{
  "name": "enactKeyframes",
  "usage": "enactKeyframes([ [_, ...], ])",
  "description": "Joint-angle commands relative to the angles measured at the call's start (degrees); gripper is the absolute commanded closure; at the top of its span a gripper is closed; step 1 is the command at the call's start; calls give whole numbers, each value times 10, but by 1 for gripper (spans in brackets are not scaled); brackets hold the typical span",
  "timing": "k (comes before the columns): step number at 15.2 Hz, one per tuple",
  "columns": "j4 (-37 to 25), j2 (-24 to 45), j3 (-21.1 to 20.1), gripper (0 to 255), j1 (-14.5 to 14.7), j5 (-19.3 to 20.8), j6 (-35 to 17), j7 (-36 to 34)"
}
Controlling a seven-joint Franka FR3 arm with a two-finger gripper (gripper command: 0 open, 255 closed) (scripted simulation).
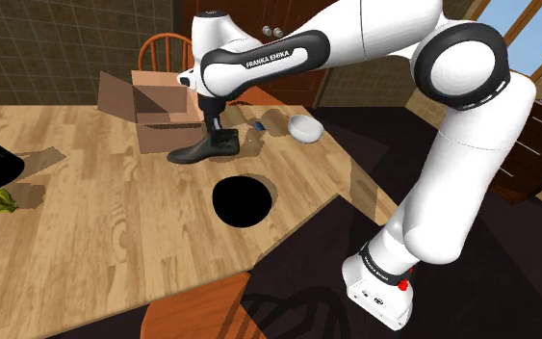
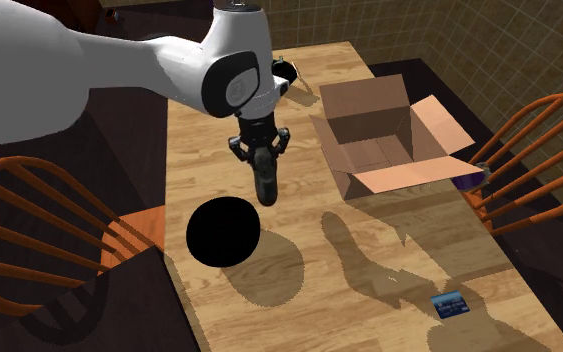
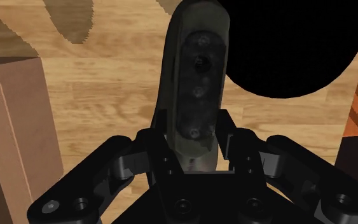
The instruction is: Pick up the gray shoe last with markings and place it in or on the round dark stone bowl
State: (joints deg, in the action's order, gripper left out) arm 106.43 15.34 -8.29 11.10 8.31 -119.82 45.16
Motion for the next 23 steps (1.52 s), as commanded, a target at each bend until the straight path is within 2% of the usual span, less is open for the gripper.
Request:
enactKeyframes([
  [1,65,-50,-1,255,-6,-6,-17,5],
  [7,222,-185,-4,255,-7,-28,-41,12],
  [12,342,-308,-3,255,-1,-50,-39,22],
  [23,383,-255,-7,255,-4,-36,-133,6],
])
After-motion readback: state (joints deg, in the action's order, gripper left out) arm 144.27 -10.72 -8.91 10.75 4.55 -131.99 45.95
